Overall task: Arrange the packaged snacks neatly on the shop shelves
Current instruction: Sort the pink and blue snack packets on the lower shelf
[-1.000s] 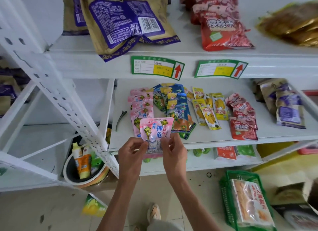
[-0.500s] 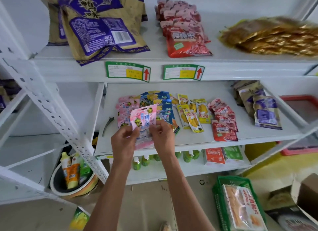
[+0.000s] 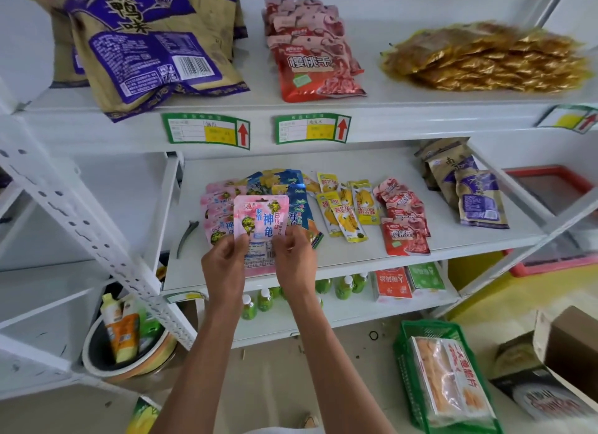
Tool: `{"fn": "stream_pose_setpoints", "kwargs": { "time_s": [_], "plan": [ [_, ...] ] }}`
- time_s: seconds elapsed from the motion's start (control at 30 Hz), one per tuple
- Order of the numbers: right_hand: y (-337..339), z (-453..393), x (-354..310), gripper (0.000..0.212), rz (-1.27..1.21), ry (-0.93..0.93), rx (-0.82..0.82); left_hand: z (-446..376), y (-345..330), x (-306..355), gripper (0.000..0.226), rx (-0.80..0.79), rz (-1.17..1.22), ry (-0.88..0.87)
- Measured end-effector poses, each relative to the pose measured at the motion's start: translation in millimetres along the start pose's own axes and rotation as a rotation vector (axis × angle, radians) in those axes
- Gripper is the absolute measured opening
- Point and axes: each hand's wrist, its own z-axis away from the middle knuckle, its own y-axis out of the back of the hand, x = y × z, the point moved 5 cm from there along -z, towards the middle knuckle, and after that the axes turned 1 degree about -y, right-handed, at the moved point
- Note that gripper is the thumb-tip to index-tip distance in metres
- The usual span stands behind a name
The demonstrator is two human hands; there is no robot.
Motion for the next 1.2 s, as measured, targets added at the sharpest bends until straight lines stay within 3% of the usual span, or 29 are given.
{"fn": "stream_pose_setpoints", "kwargs": {
  "time_s": [0.37, 0.5, 0.63, 0.77, 0.83, 0.9, 0.97, 1.07, 1.1, 1.2],
  "plan": [
    [-29.9, 50.4, -8.3, 0.023, -0.095, 0.030, 0.020, 14.1, 38.2, 0.1, 0.027, 0.058, -0.039, -0.039],
    [-49.7, 72.9, -9.2, 0.019, -0.027, 0.031, 0.026, 24.0, 59.5, -11.4, 0.025, 0.005, 0.020, 0.001],
    [-56.8, 79.4, 0.3, 0.022, -0.152, 0.012, -0.050, 23.6, 87.2, -12.2, 0.022, 0.021, 0.002, 0.002],
    [-54.4, 70.5, -5.5, 0.002, -0.214, 0.014, 0.004, 10.4, 94.1, -8.7, 0.026, 0.057, 0.055, 0.039],
    [-56.8, 72.8, -11.7, 0.022, -0.297, 0.024, -0.035, 6.4, 92.8, -10.3, 0.027, 0.085, 0.093, 0.056],
    [-65.5, 75.6, -19.1, 0.036, -0.339, 0.055, -0.188, 10.7, 87.3, -5.5, 0.018, 0.038, 0.122, 0.014],
    [-76.4, 75.4, -18.5, 0.036, -0.309, 0.057, -0.303, 17.0, 77.8, -1.7, 0.006, -0.105, 0.040, -0.034],
    [-79.4, 69.5, -14.9, 0.028, -0.327, -0.005, -0.252, 16.8, 68.3, -13.5, 0.022, -0.364, -0.039, -0.021],
    [-77.9, 68.3, -13.5, 0.033, -0.332, -0.035, -0.231, 13.0, 71.7, -16.5, 0.022, -0.368, -0.040, -0.019],
    [-70.7, 69.5, -18.1, 0.038, -0.340, -0.078, -0.261, -3.1, 94.9, -23.2, 0.022, -0.147, -0.039, -0.020]
  ]
}}
